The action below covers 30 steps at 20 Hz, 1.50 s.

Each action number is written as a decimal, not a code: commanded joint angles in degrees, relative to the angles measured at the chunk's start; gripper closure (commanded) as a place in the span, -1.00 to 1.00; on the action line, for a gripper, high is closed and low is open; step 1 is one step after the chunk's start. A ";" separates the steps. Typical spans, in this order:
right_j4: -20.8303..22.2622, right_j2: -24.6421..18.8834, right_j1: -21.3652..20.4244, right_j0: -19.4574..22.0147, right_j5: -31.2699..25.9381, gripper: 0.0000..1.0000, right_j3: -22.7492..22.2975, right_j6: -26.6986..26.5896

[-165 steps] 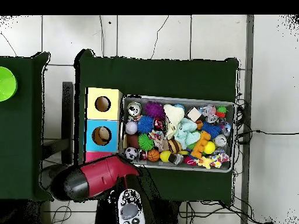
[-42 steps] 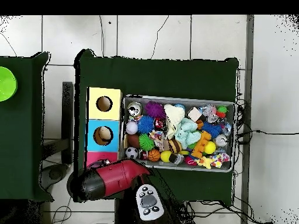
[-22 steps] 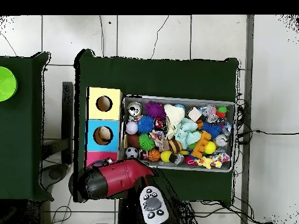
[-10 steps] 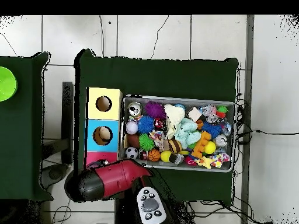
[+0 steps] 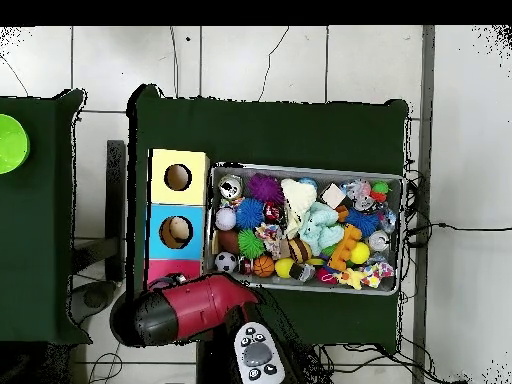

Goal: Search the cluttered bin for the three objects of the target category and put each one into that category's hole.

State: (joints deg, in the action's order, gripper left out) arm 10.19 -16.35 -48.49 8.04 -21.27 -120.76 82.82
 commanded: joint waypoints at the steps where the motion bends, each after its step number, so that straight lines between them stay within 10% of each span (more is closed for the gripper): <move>1: -2.25 2.07 -5.06 3.08 -5.79 -1.00 4.58 7.77; 12: -2.31 -4.36 -12.63 10.34 -14.11 -1.00 5.30 -1.32; 13: -1.84 -5.05 -12.63 10.89 -13.59 1.00 5.17 -1.38; 28: 1.15 -11.15 -9.26 20.75 -16.74 1.00 10.03 -10.68; 29: 1.48 -12.00 -8.99 21.59 -17.33 -1.00 10.33 -11.50; 30: 1.93 -13.65 -7.20 23.89 -16.19 -1.00 11.60 -13.40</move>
State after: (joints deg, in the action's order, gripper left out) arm 10.22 -22.40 -59.83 26.67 -30.15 -114.41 82.78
